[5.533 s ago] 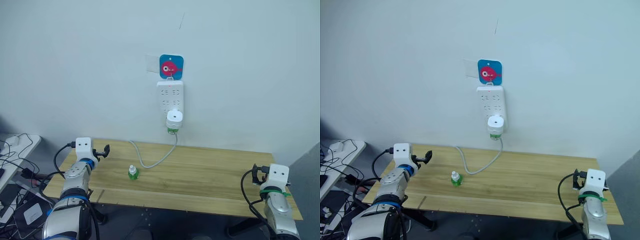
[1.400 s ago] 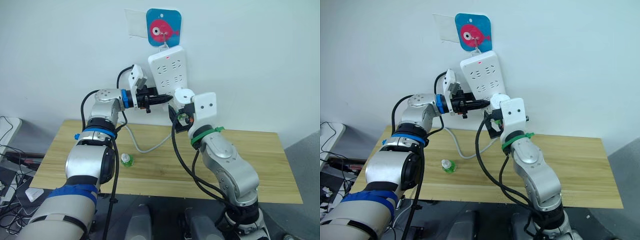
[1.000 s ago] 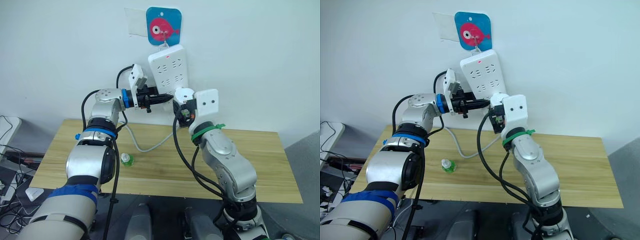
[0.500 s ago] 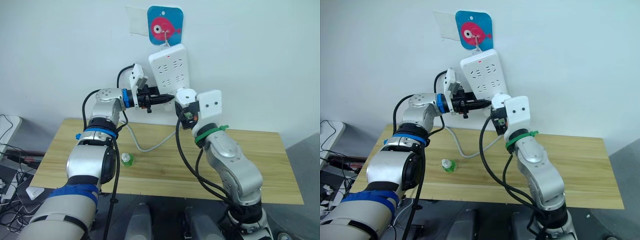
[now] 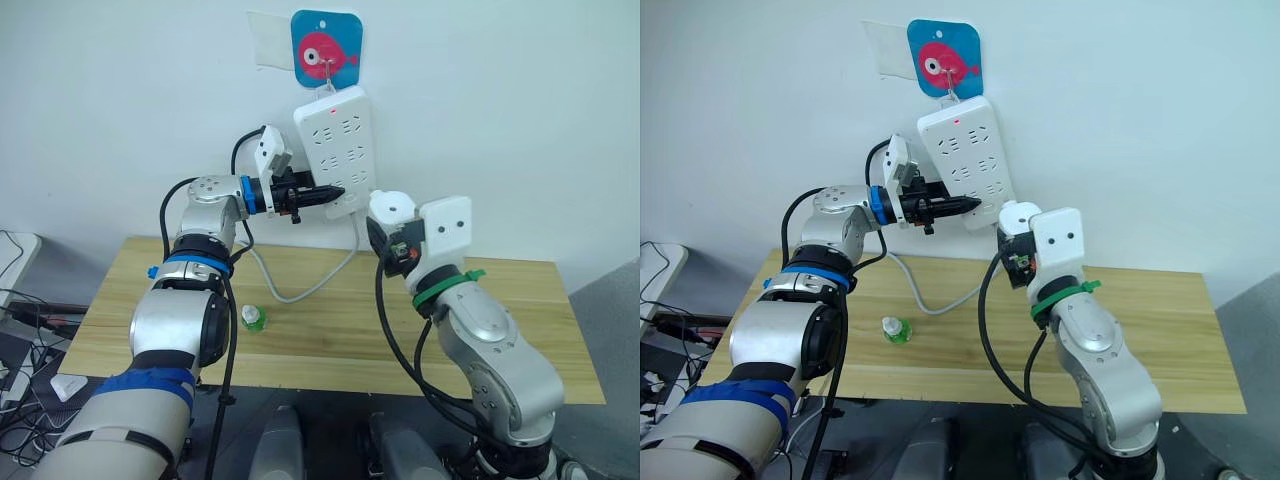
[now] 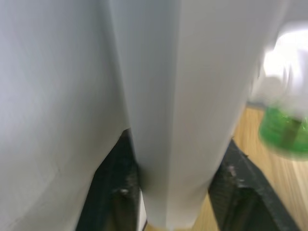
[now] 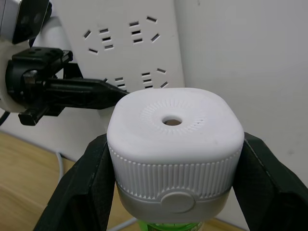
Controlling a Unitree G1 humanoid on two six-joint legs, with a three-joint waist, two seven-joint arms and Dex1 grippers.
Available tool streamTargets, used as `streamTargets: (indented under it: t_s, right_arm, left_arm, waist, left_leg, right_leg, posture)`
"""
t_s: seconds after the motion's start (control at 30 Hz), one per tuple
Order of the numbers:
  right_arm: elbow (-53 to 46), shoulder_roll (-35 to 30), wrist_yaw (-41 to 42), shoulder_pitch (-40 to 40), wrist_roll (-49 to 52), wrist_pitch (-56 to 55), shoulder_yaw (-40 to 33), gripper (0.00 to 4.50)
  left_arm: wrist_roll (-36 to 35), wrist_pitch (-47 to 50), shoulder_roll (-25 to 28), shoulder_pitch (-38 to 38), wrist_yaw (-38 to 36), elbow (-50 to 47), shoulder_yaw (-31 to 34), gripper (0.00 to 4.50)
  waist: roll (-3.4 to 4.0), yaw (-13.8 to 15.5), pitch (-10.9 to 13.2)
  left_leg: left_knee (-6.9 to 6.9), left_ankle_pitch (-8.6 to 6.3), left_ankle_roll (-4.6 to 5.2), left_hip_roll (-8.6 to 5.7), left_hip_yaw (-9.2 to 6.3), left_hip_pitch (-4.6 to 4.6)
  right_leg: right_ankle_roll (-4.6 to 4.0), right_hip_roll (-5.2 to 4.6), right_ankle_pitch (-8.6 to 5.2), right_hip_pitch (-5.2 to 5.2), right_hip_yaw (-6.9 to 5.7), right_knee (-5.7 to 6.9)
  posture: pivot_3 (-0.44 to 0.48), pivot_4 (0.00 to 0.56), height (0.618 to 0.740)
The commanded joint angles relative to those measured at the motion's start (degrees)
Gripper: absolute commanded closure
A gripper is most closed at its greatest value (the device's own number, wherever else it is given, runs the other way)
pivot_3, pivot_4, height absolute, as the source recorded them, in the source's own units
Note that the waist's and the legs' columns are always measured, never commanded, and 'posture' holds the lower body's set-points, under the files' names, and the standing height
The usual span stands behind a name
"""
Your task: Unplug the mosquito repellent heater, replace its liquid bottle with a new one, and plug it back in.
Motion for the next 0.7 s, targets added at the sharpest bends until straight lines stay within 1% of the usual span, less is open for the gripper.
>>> streamTargets:
  t_s: [0.03,0.13,0.17,0.2,0.27,0.33,0.43,0.47,0.5,0.57,0.6,0.63,0.7]
  right_arm:
    - [-6.06,0.52,1.19,0.60,2.75,1.24,-5.46,1.58]
    - [-7.44,0.86,1.61,0.70,4.45,2.84,-9.39,1.58]
    - [-7.74,0.93,1.73,0.75,4.96,3.19,-10.50,1.58]
    - [-7.99,1.40,1.78,0.77,5.69,3.56,-11.77,1.58]
    - [-8.29,2.09,1.57,0.78,6.86,4.15,-13.90,1.58]
    - [-8.74,3.13,1.38,1.16,8.10,4.44,-15.78,1.58]
    - [-9.14,6.41,0.17,1.36,10.32,5.11,-18.28,1.58]
    - [-9.14,9.40,-0.93,1.07,11.76,5.42,-19.87,1.58]
    - [-9.05,11.37,-1.86,0.76,12.98,5.64,-21.03,1.58]
    - [-8.31,15.72,-3.95,-0.09,17.18,6.07,-23.89,1.58]
    - [-7.66,18.33,-5.30,-0.47,20.56,6.28,-25.63,1.58]
    - [-6.81,22.82,-8.20,-0.79,26.08,5.92,-28.22,1.58]
    - [-5.46,26.59,-12.75,-1.19,34.80,5.21,-31.38,1.58]
  left_arm:
    - [-0.23,0.48,2.32,0.45,-0.12,-0.87,0.55,1.41]
    - [-1.22,2.59,4.78,2.26,-1.33,-4.78,0.93,0.53]
    - [-1.67,3.62,5.74,3.40,-2.02,-7.16,0.96,0.23]
    - [-2.27,5.02,6.88,5.13,-3.00,-10.82,0.93,0.02]
    - [-3.97,9.47,8.83,9.08,-3.72,-19.32,1.16,0.02]
    - [-6.58,14.45,11.04,15.43,-3.81,-31.93,1.38,0.02]
    - [-11.52,22.02,12.36,24.12,-0.32,-50.39,2.22,0.02]
    - [-13.37,24.26,11.20,27.40,3.02,-57.50,2.69,0.02]
    - [-14.66,25.89,10.39,29.59,5.59,-62.33,2.99,0.02]
    - [-16.50,26.71,8.98,33.68,8.03,-70.40,2.19,0.02]
    - [-17.14,27.09,7.13,34.90,10.46,-73.37,1.41,0.02]
    - [-16.21,23.93,4.44,36.00,12.47,-75.39,-0.06,0.02]
    - [-15.19,20.61,0.17,36.32,16.09,-76.45,-1.78,0.02]
  waist:
    - [0.02,-0.04,0.05]
    - [0.03,-0.21,0.06]
    - [0.04,-0.33,0.07]
    - [0.05,-0.63,0.07]
    - [0.08,-1.44,0.11]
    - [0.11,-1.61,0.13]
    - [0.15,-1.44,0.15]
    - [0.16,-1.33,0.16]
    - [0.19,-1.09,0.18]
    - [0.19,-0.63,0.18]
    - [0.20,-0.44,0.19]
    - [0.22,-0.30,0.20]
    - [0.26,0.01,0.23]
  left_leg:
    - [-0.01,0.00,0.00,0.01,0.00,-0.06]
    - [-0.08,0.11,-0.20,0.03,0.01,-0.12]
    - [-0.11,0.11,-0.20,0.02,0.01,-0.11]
    - [-0.13,0.11,-0.20,0.04,0.02,-0.11]
    - [-0.16,0.13,-0.22,0.09,-0.01,-0.11]
    - [-0.17,0.13,-0.23,0.11,-0.06,-0.08]
    - [-0.31,0.14,-0.26,0.14,-0.12,0.00]
    - [-0.32,0.16,-0.29,0.14,-0.17,0.01]
    - [-0.32,0.18,-0.32,0.14,-0.22,0.00]
    - [-0.28,0.20,-0.36,0.10,-0.25,-0.02]
    - [-0.26,0.21,-0.37,0.08,-0.24,-0.02]
    - [-0.19,0.23,-0.39,0.06,-0.21,-0.02]
    - [-0.11,0.20,-0.30,0.04,-0.17,-0.01]
  right_leg:
    - [0.00,0.00,0.00,-0.08,0.00,0.01]
    - [-0.01,0.00,0.01,-0.20,-0.02,0.09]
    - [-0.01,0.00,0.01,-0.22,-0.02,0.13]
    - [-0.01,0.00,0.01,-0.25,-0.01,0.16]
    - [-0.02,0.00,0.01,-0.33,-0.01,0.27]
    - [-0.02,0.00,0.01,-0.36,0.02,0.39]
    - [-0.02,-0.01,0.01,-0.39,0.08,0.46]
    - [-0.02,-0.01,0.01,-0.40,0.07,0.49]
    - [-0.02,-0.01,0.01,-0.41,0.03,0.47]
    - [-0.01,-0.03,0.01,-0.38,0.03,0.45]
    - [-0.01,-0.03,0.00,-0.36,0.06,0.45]
    - [-0.01,-0.03,0.00,-0.34,0.10,0.46]
    - [-0.01,-0.03,0.00,-0.28,0.14,0.44]
  posture:
    - [0.033,0.252,0.740]
    - [0.033,0.251,0.740]
    - [0.038,0.251,0.740]
    - [0.038,0.251,0.740]
    - [0.038,0.251,0.740]
    - [0.071,0.247,0.740]
    - [0.091,0.244,0.740]
    - [0.097,0.244,0.740]
    - [0.099,0.245,0.740]
    - [0.099,0.246,0.740]
    - [0.095,0.245,0.740]
    - [0.088,0.246,0.740]
    - [0.078,0.247,0.740]
